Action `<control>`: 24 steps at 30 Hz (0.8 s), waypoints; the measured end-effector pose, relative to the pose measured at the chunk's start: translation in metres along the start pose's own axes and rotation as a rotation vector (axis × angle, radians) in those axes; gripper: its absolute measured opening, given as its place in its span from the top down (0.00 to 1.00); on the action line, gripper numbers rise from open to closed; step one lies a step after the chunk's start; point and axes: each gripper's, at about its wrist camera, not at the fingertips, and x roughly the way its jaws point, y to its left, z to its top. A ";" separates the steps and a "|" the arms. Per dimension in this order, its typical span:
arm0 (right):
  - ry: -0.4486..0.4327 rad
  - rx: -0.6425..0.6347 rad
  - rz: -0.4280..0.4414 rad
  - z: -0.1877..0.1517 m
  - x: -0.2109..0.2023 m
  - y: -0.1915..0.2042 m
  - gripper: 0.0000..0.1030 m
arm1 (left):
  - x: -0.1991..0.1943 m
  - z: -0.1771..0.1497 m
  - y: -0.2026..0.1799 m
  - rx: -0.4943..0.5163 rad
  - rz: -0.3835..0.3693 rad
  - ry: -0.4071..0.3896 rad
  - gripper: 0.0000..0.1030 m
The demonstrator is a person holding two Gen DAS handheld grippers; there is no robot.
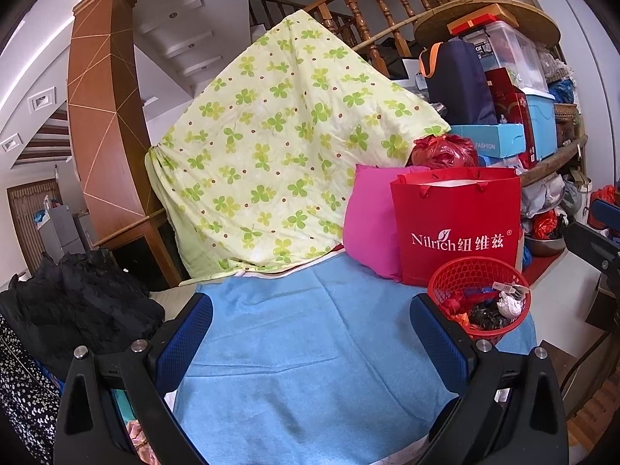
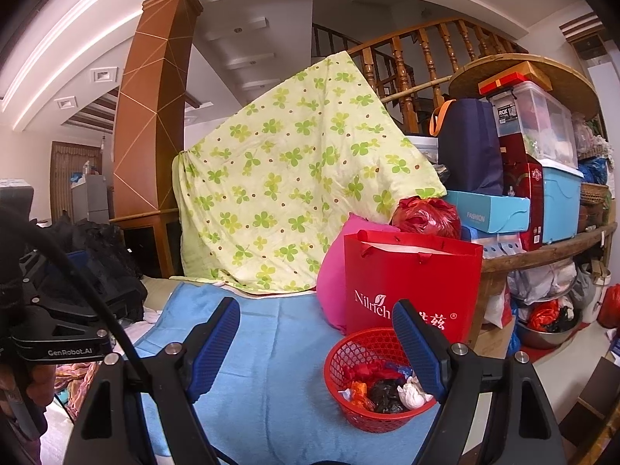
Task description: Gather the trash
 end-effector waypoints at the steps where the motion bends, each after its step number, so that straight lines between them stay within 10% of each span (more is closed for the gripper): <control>1: 0.001 0.001 0.000 0.000 0.001 0.000 0.19 | -0.001 0.003 0.000 0.001 0.003 -0.003 0.02; 24: 0.020 0.014 0.020 0.006 0.002 0.004 0.19 | -0.005 0.010 0.010 0.003 0.016 0.001 0.01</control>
